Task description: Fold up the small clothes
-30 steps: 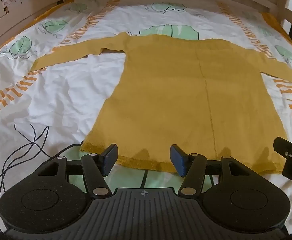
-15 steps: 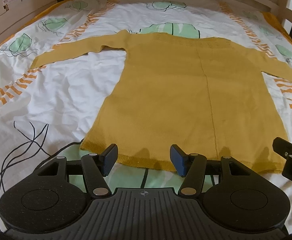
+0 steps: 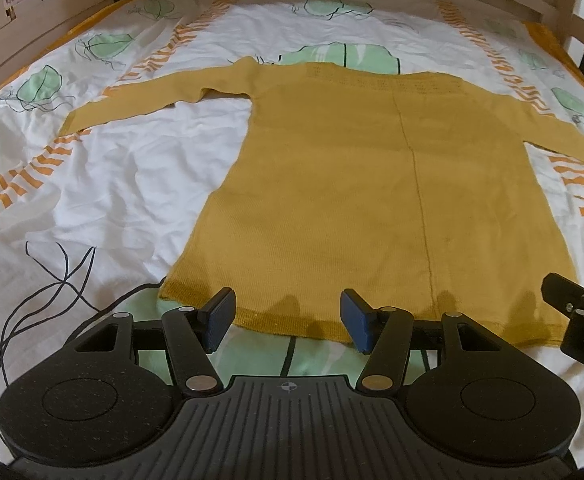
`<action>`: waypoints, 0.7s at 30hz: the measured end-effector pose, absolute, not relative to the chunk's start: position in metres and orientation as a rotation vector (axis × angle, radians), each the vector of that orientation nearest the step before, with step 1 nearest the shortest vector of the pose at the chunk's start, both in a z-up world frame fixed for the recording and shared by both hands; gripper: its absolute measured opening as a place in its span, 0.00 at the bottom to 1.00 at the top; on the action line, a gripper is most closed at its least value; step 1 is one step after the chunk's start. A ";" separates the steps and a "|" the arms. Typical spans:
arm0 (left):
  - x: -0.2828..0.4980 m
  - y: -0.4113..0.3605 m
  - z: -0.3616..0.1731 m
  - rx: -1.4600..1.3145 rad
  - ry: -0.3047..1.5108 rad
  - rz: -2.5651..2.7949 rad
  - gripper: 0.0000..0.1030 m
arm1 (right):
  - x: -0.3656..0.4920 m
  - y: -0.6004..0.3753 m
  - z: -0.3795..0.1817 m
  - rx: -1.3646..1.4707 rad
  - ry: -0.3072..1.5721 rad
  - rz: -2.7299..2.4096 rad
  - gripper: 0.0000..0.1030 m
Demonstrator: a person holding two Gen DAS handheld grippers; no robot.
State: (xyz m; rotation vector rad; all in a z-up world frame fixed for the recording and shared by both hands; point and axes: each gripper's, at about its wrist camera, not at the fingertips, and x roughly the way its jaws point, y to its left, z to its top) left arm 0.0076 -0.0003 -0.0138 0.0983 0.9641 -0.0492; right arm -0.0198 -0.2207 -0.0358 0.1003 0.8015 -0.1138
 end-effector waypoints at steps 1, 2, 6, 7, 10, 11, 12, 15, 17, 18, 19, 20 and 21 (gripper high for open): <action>0.008 0.000 -0.014 0.099 0.964 -0.048 0.55 | -0.019 -0.221 -0.036 0.101 0.801 -0.114 0.87; 0.008 0.000 -0.014 0.100 0.964 -0.048 0.55 | -0.019 -0.220 -0.036 0.101 0.801 -0.114 0.87; 0.008 0.000 -0.015 0.098 0.968 -0.048 0.55 | -0.019 -0.221 -0.036 0.102 0.801 -0.112 0.87; 0.009 0.000 -0.015 0.096 0.971 -0.048 0.55 | -0.019 -0.220 -0.036 0.103 0.801 -0.112 0.87; 0.010 -0.001 -0.015 0.091 0.978 -0.050 0.55 | -0.018 -0.220 -0.036 0.103 0.803 -0.112 0.87; 0.013 0.000 -0.015 0.090 0.981 -0.050 0.55 | -0.018 -0.220 -0.036 0.103 0.804 -0.111 0.87; 0.013 0.000 -0.015 0.091 0.981 -0.049 0.55 | -0.017 -0.220 -0.036 0.103 0.805 -0.110 0.87; 0.016 -0.002 -0.016 0.093 0.985 -0.048 0.55 | -0.016 -0.220 -0.036 0.104 0.806 -0.109 0.87; 0.017 0.000 -0.015 0.092 0.990 -0.047 0.55 | -0.014 -0.220 -0.036 0.105 0.806 -0.106 0.87; 0.018 -0.001 -0.015 0.091 0.992 -0.047 0.55 | -0.012 -0.220 -0.035 0.105 0.807 -0.106 0.87; 0.019 -0.001 -0.015 0.090 0.994 -0.048 0.55 | -0.011 -0.220 -0.035 0.105 0.806 -0.105 0.87; 0.020 -0.001 -0.015 0.089 0.996 -0.047 0.55 | -0.009 -0.220 -0.034 0.104 0.806 -0.104 0.87; 0.022 -0.001 -0.014 0.087 0.999 -0.048 0.55 | -0.007 -0.220 -0.034 0.103 0.805 -0.103 0.87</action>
